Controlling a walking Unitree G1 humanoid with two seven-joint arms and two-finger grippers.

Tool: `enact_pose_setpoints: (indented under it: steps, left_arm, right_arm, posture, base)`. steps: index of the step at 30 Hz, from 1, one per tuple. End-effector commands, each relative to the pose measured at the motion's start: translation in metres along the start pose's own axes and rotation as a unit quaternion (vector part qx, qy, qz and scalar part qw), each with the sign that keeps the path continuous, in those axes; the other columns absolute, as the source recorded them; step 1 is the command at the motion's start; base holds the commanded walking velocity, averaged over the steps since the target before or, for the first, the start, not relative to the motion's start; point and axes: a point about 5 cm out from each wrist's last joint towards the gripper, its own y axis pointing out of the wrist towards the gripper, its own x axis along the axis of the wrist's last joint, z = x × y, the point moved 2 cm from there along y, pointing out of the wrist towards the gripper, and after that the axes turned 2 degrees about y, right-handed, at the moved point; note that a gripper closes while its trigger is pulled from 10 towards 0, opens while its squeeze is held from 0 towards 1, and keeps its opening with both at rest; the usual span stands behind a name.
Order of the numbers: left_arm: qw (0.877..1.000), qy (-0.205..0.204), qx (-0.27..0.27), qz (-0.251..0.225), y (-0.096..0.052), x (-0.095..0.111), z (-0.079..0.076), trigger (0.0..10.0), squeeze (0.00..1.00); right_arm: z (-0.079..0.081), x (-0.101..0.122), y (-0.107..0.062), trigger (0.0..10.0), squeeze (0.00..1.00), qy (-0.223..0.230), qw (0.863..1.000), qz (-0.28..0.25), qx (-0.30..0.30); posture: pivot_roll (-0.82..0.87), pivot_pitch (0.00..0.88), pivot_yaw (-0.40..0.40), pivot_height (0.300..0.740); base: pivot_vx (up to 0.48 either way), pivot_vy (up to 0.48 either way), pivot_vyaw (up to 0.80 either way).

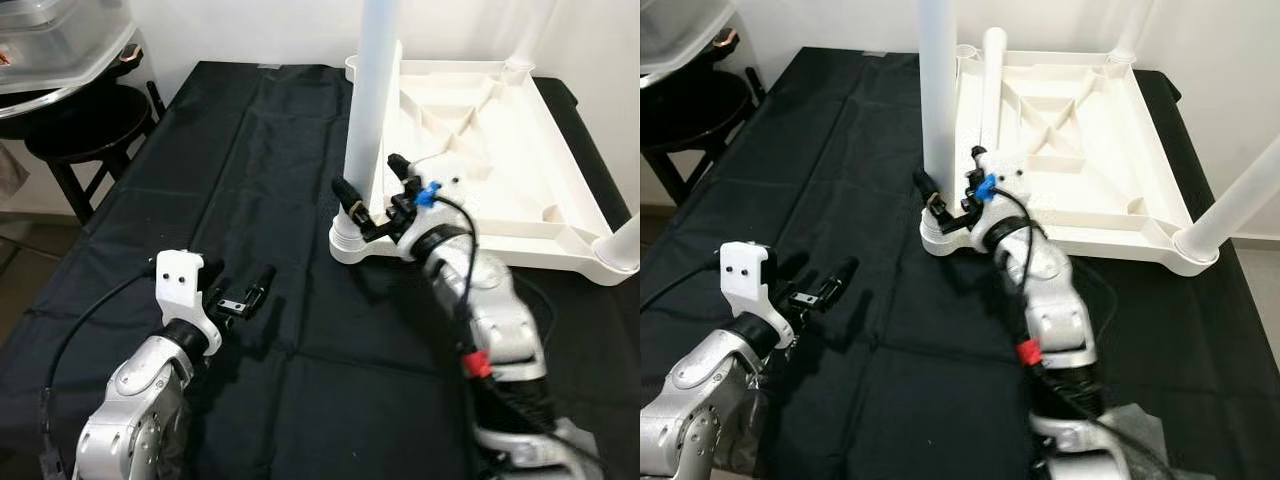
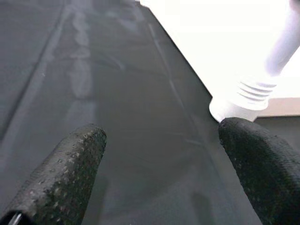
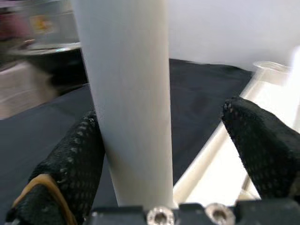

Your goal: Building children table

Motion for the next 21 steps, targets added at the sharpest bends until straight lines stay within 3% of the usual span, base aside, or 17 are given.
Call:
enact_pose_setpoints:
  steps: [1, 2, 3, 5, 6, 7, 9, 12, 15, 16, 19, 21]
  left_arm:
    - [1.000, 0.002, 0.008, 0.001, -0.001, -0.004, 0.001, 10.0, 0.00]
    - [1.000, 0.004, 0.010, -0.002, -0.001, -0.003, 0.000, 10.0, 0.00]
    - [1.000, 0.004, 0.010, -0.002, -0.001, -0.003, 0.000, 10.0, 0.00]
    - [1.000, 0.007, 0.013, -0.006, -0.002, -0.002, -0.001, 10.0, 0.00]
    - [1.000, 0.007, 0.013, -0.006, -0.002, -0.002, -0.001, 10.0, 0.00]
    - [1.000, 0.009, 0.017, -0.011, -0.002, 0.000, -0.001, 10.0, 0.00]
    - [1.000, 0.010, 0.019, -0.013, -0.003, 0.001, -0.001, 10.0, 0.00]
    - [0.999, 0.011, 0.033, -0.026, -0.002, 0.007, 0.002, 10.0, 0.00]
    - [0.999, 0.012, 0.035, -0.030, -0.002, 0.008, 0.002, 10.0, 0.00]
    - [0.998, 0.009, 0.037, -0.040, -0.003, 0.013, 0.003, 10.0, 0.00]
    - [0.998, 0.005, 0.038, -0.050, -0.004, 0.017, 0.004, 10.0, 0.00]
    - [0.998, 0.012, 0.021, -0.060, -0.006, 0.022, 0.000, 10.0, 0.00]
  right_arm:
    - [-0.004, 0.001, -0.003, 10.0, 1.00, 0.018, 1.000, -0.005, 0.019]
    - [-0.002, 0.003, -0.004, 10.0, 1.00, 0.017, 0.998, -0.001, 0.059]
    - [-0.002, 0.003, -0.004, 10.0, 1.00, 0.017, 0.998, -0.001, 0.059]
    - [-0.003, 0.007, -0.011, 10.0, 1.00, 0.003, 0.990, 0.007, 0.142]
    - [-0.003, 0.007, -0.011, 10.0, 1.00, 0.003, 0.990, 0.007, 0.142]
    - [-0.027, 0.015, -0.008, 10.0, 1.00, -0.012, 0.985, 0.013, 0.173]
    - [-0.041, 0.021, -0.005, 10.0, 1.00, -0.017, 0.985, 0.011, 0.173]
    - [-0.047, 0.030, -0.001, 10.0, 1.00, -0.019, 0.975, 0.012, 0.221]
    - [-0.048, 0.032, 0.000, 10.0, 1.00, -0.019, 0.972, 0.012, 0.233]
    - [-0.049, 0.035, 0.006, 10.0, 0.00, -0.022, 0.968, 0.018, 0.250]
    - [-0.050, 0.036, 0.012, 10.0, 0.00, -0.026, 0.964, 0.026, 0.264]
    - [-0.046, 0.036, 0.016, 10.0, 0.00, -0.017, 0.950, 0.037, 0.309]
  posture:
    - [0.01, 0.220, -0.002, 0.740]
    - [0.02, 0.230, -0.006, 0.740]
    - [0.02, 0.230, -0.006, 0.740]
    - [0.02, 0.238, -0.009, 0.740]
    - [0.02, 0.238, -0.009, 0.740]
    - [0.03, 0.252, -0.015, 0.740]
    - [0.03, 0.254, -0.016, 0.740]
    - [0.03, 0.266, -0.019, 0.740]
    - [0.03, 0.269, -0.019, 0.740]
    - [0.04, 0.288, -0.020, 0.740]
    - [0.04, 0.288, -0.020, 0.740]
    - [0.04, 0.302, -0.025, 0.740]
  base:
    - [0.000, 0.000, 0.00]
    - [0.000, 0.000, 0.00]
    - [0.000, 0.000, 0.00]
    - [0.000, 0.000, 0.00]
    - [0.000, 0.000, 0.00]
    - [0.000, 0.000, 0.00]
    - [0.000, 0.000, 0.00]
    - [0.000, 0.000, 0.00]
    - [0.000, 0.000, 0.00]
    - [0.000, 0.000, 0.00]
    - [0.000, 0.000, 0.00]
    - [0.000, 0.000, 0.00]
